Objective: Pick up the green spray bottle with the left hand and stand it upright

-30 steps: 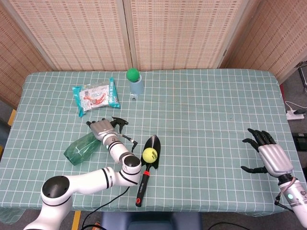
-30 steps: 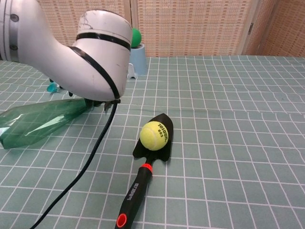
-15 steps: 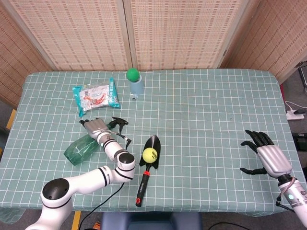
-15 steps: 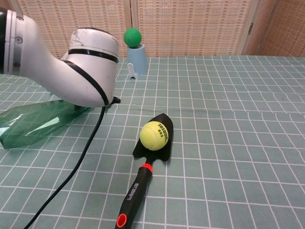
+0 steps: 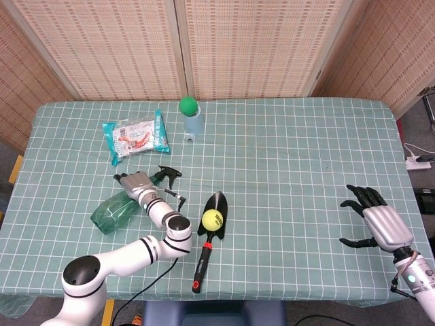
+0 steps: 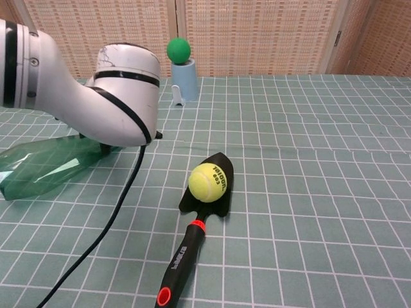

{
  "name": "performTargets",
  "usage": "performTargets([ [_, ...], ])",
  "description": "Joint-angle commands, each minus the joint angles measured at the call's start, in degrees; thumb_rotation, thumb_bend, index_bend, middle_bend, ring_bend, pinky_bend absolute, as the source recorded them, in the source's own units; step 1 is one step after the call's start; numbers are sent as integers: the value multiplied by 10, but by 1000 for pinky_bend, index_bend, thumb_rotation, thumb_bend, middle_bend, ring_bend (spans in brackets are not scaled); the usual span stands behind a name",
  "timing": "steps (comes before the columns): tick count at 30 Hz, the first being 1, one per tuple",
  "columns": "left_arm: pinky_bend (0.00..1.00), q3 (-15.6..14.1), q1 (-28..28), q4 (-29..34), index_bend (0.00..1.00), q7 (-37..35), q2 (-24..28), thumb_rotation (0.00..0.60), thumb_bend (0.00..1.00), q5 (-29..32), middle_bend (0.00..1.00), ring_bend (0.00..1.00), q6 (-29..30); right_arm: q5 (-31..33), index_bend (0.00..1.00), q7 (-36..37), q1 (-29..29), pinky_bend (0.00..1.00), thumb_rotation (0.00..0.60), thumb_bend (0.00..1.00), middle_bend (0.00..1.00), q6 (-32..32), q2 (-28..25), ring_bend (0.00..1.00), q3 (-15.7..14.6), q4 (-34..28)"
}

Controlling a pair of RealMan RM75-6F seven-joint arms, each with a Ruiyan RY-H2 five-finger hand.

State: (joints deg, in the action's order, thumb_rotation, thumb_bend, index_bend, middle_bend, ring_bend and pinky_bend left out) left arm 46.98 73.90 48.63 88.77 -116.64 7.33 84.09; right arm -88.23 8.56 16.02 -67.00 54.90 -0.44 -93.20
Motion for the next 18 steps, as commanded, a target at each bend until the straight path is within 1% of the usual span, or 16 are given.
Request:
performTargets([
  [1, 34, 4, 4, -9, 203, -1, -6, 600, 224, -5, 188, 76, -3, -4, 305, 5, 1, 0, 600, 0, 0, 0, -1, 0, -2, 3],
  [18, 32, 28, 16, -89, 233, 1, -27, 600, 224, -23, 214, 83, -48, -6, 319, 5, 0, 0, 600, 0, 0, -6, 0, 0, -3, 6],
])
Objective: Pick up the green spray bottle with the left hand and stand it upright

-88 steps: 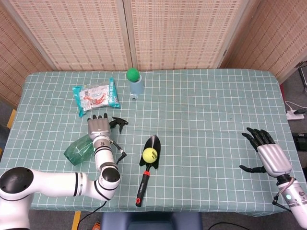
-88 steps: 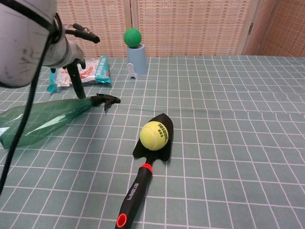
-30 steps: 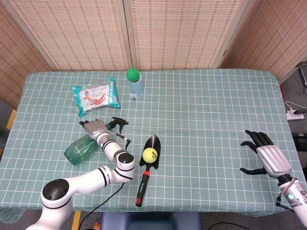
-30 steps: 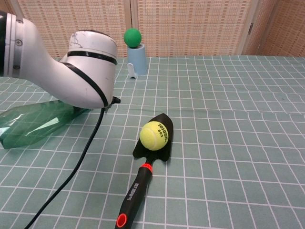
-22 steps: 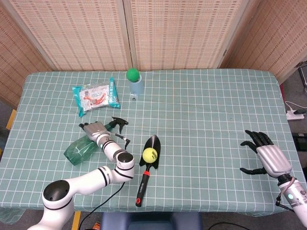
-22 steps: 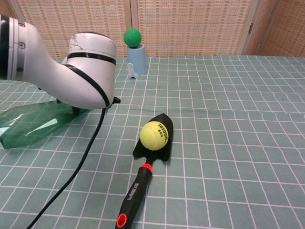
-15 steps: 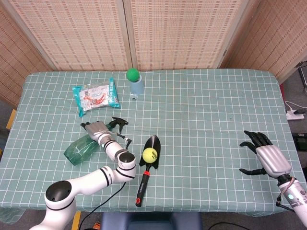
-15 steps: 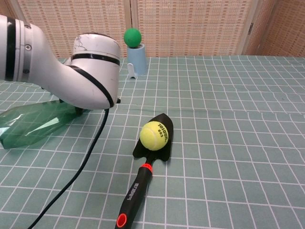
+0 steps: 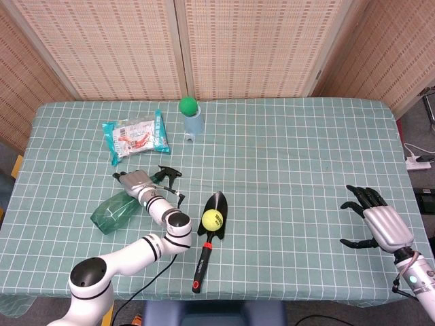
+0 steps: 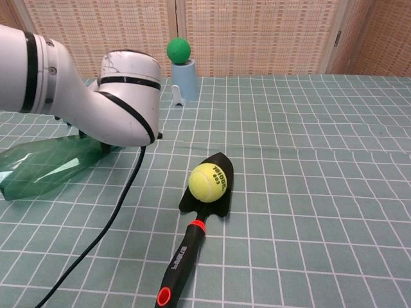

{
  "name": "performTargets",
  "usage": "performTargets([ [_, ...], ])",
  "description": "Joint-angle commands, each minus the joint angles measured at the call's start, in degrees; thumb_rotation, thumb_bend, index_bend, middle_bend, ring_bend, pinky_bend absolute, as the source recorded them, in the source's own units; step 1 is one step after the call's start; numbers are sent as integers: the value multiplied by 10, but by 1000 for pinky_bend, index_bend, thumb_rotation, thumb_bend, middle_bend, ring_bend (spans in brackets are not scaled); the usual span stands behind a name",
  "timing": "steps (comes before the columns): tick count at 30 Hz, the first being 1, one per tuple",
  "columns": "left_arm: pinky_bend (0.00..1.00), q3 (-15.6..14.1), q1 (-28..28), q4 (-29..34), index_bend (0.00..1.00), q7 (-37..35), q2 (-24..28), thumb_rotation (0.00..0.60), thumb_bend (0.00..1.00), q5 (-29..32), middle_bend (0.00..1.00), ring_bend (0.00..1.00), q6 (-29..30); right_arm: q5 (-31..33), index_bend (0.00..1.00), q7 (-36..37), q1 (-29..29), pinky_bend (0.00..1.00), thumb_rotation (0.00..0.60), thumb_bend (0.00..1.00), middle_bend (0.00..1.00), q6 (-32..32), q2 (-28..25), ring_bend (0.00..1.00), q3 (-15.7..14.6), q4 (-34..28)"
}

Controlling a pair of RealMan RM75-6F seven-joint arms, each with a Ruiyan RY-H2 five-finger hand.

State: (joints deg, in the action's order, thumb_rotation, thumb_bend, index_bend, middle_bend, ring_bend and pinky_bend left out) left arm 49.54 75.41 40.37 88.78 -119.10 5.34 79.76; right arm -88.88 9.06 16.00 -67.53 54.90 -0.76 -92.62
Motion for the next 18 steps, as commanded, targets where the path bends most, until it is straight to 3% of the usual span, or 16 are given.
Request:
performTargets([
  [1, 32, 3, 0, -12, 236, 0, -5, 600, 224, -5, 215, 83, -7, 0, 320, 0, 0, 0, 600, 0, 0, 0, 0, 0, 0, -1],
  [11, 27, 14, -14, -43, 245, -6, -14, 600, 223, -16, 226, 91, -31, -6, 297, 7, -1, 0, 600, 0, 0, -8, 1, 0, -1, 2],
  [18, 28, 12, -12, -43, 391, -14, -15, 600, 236, -37, 286, 152, -32, -9, 253, 9, -2, 14, 600, 0, 0, -13, 5, 0, -1, 7],
])
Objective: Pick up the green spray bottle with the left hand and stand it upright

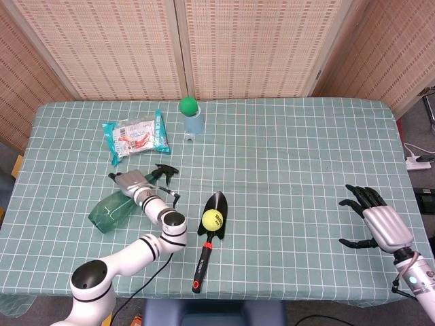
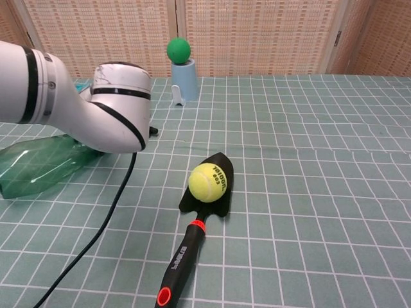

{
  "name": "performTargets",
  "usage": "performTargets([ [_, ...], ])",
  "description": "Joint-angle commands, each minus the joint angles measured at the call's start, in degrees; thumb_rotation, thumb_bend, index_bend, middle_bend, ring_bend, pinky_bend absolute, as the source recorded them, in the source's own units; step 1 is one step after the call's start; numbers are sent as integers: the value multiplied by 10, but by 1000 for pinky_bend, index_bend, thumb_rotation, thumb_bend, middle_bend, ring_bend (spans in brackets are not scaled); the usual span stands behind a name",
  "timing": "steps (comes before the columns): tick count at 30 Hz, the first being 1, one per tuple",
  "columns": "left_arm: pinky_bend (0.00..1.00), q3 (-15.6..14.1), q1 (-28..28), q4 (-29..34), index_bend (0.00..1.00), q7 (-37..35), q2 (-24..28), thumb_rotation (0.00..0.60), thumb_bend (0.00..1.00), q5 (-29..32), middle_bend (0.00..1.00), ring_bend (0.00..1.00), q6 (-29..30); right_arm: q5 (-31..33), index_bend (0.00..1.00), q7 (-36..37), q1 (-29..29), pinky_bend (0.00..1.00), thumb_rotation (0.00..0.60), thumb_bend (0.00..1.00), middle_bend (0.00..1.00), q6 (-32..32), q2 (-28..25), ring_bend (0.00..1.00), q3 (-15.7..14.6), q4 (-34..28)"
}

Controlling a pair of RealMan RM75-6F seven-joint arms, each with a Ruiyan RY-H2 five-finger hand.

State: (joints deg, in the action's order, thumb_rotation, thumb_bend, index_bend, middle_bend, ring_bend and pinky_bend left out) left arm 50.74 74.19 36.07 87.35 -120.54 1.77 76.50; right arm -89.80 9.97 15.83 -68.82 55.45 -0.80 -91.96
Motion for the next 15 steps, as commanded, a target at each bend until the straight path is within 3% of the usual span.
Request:
performTargets([
  [1, 27, 1, -1, 0, 411, 0, -1, 600, 242, -2, 296, 159, 2, 0, 255, 0, 0, 14, 600, 0, 0, 0, 0, 0, 0, 0],
  [6, 78, 1, -9, 4, 515, 3, -1, 600, 278, -8, 384, 207, 5, 3, 285, 2, 0, 14, 600, 0, 0, 1, -1, 0, 0, 0],
  [15, 161, -12, -10, 23, 606, -10, 10, 600, 302, -45, 476, 278, 8, 9, 294, -2, 2, 20, 600, 0, 0, 5, 0, 0, 2, -1],
])
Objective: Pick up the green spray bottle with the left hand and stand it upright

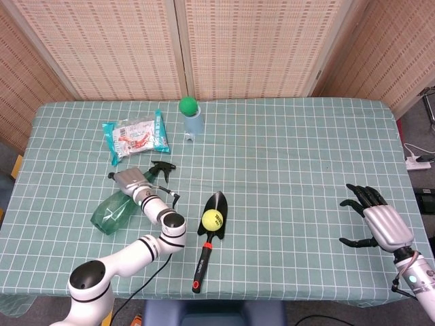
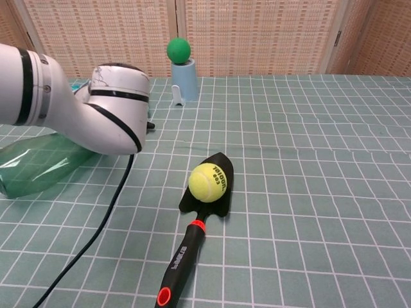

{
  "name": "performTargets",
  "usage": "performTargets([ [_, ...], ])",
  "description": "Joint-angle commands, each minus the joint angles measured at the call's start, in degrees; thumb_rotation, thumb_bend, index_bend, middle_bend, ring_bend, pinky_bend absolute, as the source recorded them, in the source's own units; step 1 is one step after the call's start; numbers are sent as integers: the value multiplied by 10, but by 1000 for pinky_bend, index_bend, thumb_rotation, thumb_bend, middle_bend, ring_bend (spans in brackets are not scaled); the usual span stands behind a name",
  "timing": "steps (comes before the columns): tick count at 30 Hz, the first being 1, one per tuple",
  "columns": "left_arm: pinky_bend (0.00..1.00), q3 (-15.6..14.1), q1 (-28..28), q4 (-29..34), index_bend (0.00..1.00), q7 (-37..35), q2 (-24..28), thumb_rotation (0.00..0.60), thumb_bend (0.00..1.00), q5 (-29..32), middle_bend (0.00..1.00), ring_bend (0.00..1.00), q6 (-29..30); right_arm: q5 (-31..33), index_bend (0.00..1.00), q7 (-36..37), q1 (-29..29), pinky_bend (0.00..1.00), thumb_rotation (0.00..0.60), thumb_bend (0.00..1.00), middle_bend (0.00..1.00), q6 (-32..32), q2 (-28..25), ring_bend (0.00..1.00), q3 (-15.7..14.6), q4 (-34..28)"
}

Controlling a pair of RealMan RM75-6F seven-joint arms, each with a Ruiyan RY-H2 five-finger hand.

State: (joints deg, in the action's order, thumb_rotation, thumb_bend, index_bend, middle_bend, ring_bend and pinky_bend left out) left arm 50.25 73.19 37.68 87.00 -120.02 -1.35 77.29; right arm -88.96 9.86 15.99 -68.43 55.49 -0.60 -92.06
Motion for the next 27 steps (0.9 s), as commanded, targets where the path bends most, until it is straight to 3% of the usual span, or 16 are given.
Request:
performTargets([
  [1, 168, -10, 0, 10, 615, -8, 7, 600, 306, -19, 488, 287, 1, 1, 294, -1, 0, 21, 600, 0, 0, 1, 0, 0, 0, 0],
  [6, 186, -10, -9, 37, 642, -15, 23, 600, 321, -29, 542, 318, 14, 1, 292, -2, 0, 25, 600, 0, 0, 0, 0, 0, 0, -1],
  [12, 185, -21, -48, 119, 646, -34, 77, 600, 325, -56, 553, 322, 29, 2, 276, 1, -3, 39, 600, 0, 0, -5, 2, 0, 1, 2],
  [15, 185, -11, -83, 208, 645, -56, 125, 600, 325, -61, 556, 325, 34, 3, 277, -1, -4, 39, 600, 0, 0, -7, 2, 0, 1, 2],
  [17, 184, -16, -125, 303, 642, -84, 171, 600, 328, -80, 555, 325, 31, 4, 276, -6, -5, 43, 600, 0, 0, -6, 1, 0, 0, 0],
  [22, 183, -15, -243, 519, 642, -212, 285, 600, 345, -148, 560, 327, 25, 7, 274, -29, -7, 50, 600, 0, 0, -11, 4, 0, 2, -3],
  [27, 168, -5, -333, 609, 622, -366, 353, 600, 345, -205, 564, 331, -15, 13, 272, -60, -8, 50, 600, 0, 0, -10, 9, 0, 3, -8],
])
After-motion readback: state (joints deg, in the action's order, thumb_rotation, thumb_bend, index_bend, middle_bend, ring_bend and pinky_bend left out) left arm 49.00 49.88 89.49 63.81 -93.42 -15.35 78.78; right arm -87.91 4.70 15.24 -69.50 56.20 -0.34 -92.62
